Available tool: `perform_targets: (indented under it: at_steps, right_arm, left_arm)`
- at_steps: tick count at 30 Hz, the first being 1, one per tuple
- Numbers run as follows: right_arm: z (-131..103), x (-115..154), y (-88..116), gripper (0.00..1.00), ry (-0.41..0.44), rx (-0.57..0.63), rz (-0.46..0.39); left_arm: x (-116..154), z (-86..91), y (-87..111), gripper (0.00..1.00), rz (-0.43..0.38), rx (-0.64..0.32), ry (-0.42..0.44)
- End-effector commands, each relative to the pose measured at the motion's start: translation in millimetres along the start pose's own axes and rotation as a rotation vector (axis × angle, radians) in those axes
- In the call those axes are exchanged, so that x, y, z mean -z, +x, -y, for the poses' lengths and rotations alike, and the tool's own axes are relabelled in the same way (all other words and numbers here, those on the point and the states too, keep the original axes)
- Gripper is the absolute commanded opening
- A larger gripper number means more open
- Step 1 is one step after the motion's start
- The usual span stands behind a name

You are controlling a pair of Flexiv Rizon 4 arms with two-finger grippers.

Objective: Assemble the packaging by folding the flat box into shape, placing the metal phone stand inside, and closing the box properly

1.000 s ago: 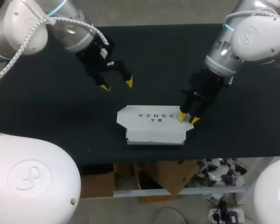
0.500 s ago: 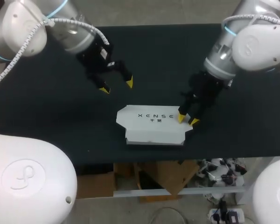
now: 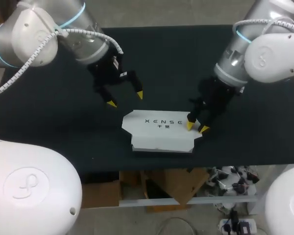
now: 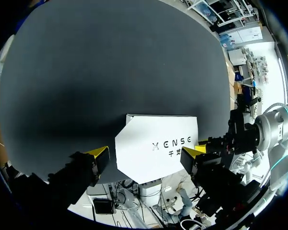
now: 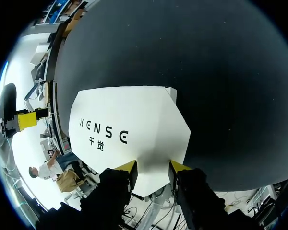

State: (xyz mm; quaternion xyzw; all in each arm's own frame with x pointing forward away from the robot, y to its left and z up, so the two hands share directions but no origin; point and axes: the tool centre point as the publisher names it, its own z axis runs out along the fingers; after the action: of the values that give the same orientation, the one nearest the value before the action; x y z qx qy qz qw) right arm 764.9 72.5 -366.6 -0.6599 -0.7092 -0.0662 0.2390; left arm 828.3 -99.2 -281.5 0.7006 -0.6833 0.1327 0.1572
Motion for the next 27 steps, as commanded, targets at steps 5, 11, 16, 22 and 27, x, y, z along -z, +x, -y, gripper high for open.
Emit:
perform_targets:
  at_steps: [5, 11, 16, 22, 27]
  right_arm:
    - [4.4, -3.3, -2.5, 0.44, -0.019, -0.004, -0.008]
    - [4.0, -4.2, -4.5, 0.45, -0.024, -0.009, -0.010]
    - [3.5, -4.4, -4.4, 0.44, -0.030, -0.009, -0.004]
    - [2.3, -3.5, -3.3, 0.44, -0.035, -0.007, -0.001]
    - [2.2, -3.3, -2.6, 0.45, -0.038, -0.007, 0.004]
  left_arm:
    - [0.1, 3.8, 6.8, 1.00, 0.008, 0.007, -0.002]
    - [-12.2, -2.4, 3.7, 0.73, 0.020, 0.008, 0.008]
    - [-24.4, -6.8, 0.2, 0.42, 0.080, 0.026, 0.024]
    - [-34.6, -11.7, -3.7, 0.44, 0.103, 0.034, 0.019]
    - [-43.0, -15.9, -7.9, 0.45, 0.128, 0.042, 0.004]
